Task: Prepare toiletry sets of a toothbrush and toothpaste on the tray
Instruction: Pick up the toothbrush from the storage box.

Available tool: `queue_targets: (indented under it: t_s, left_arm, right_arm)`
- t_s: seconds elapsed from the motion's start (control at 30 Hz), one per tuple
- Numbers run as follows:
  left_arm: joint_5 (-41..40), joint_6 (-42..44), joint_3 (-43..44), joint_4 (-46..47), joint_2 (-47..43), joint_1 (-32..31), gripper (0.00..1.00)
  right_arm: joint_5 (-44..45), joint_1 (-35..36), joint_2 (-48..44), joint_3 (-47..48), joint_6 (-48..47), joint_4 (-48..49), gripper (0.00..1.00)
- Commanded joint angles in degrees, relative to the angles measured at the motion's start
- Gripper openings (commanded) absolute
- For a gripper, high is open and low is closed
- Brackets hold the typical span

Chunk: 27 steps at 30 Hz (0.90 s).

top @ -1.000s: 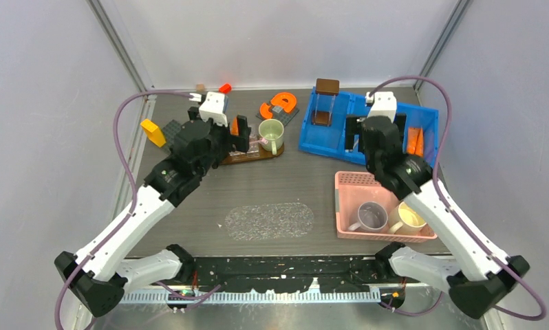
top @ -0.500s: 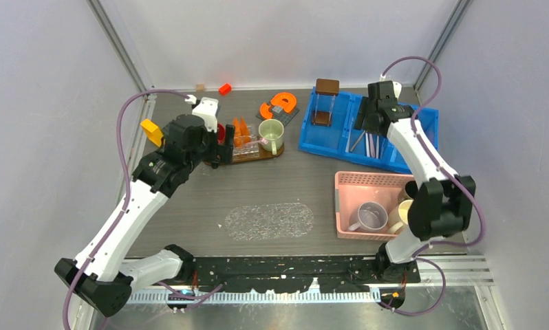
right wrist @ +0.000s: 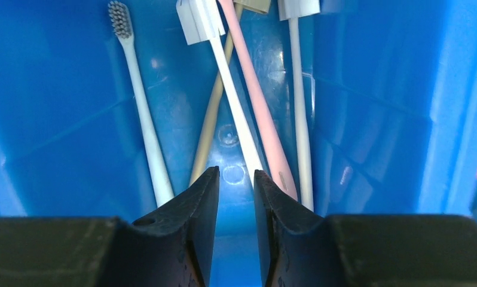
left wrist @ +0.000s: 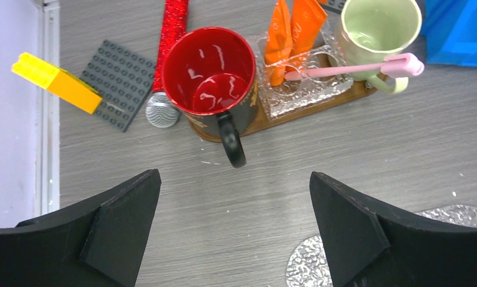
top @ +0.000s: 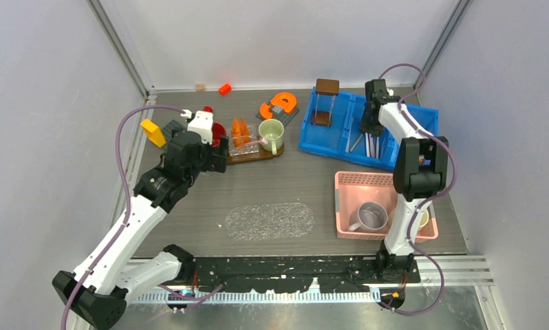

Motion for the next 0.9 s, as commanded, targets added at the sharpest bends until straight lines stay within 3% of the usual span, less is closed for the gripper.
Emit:
queue_targets:
  t_s: [0.0,0.43,0.7,0.87]
  left_arm:
    - [-4.4,1.8,-0.6,4.9,-1.5,0.4,1.0]
    - [-3.6,2.2,-1.2,5.4,-0.3,0.4,1.0]
    - [-3.5,2.2,-1.3,5.4,-0.3,0.5,1.0]
    - [-3.2,2.2,-1.3,5.4,-0.3,0.4,1.0]
  right_arm:
    - [1.2,-0.4,3.0,4.6,-1.4,-0.2,0.33]
    - [3.0,-0.6,9.4,4.9,-2.7,-0.2,0.29]
    - [4.0,-0.7,9.5,3.9,-3.5,-0.2,0.32]
    - [-4.6,-0.7,4.9,2.4,-4.7,0.3,0.31]
